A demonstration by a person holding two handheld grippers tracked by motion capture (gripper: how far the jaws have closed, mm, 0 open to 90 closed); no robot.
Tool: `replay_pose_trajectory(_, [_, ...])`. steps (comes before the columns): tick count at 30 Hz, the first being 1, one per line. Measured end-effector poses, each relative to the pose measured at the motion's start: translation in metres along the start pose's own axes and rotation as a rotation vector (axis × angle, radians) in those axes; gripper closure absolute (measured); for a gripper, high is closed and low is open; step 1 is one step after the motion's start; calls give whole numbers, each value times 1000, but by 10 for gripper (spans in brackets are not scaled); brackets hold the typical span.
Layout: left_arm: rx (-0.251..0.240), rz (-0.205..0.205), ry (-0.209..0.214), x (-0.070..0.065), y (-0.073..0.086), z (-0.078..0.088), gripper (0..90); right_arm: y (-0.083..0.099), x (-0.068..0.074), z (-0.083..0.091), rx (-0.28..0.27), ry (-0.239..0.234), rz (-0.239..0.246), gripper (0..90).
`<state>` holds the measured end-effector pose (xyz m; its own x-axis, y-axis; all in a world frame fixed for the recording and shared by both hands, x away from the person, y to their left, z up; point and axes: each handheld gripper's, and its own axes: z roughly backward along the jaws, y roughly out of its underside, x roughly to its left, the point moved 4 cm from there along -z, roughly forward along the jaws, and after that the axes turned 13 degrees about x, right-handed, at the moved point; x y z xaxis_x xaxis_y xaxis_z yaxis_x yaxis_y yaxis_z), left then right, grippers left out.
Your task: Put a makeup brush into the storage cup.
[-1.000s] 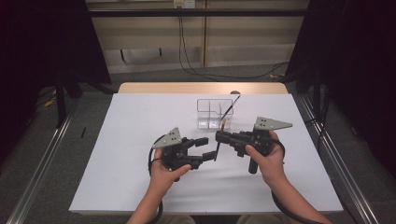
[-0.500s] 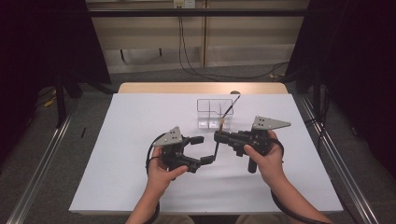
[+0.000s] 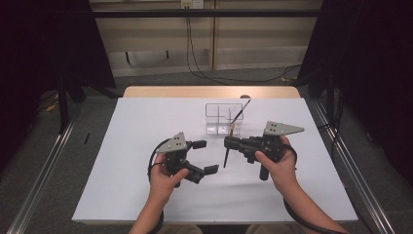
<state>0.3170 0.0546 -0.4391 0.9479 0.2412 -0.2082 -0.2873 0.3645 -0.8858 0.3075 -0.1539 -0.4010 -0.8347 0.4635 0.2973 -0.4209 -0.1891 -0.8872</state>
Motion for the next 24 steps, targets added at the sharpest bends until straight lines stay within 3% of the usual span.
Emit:
replay_pose_trajectory(3, [0, 5, 4, 0, 0, 3, 3, 0, -1, 1, 0, 3, 0, 838])
replay_pose_trajectory(8, [13, -29, -23, 1, -1, 9, 3, 0, -1, 3, -2, 1, 4, 838])
replay_pose_trajectory(24, [20, -28, -47, 5, 3, 32, 7, 0, 0, 4, 1, 0, 13, 838])
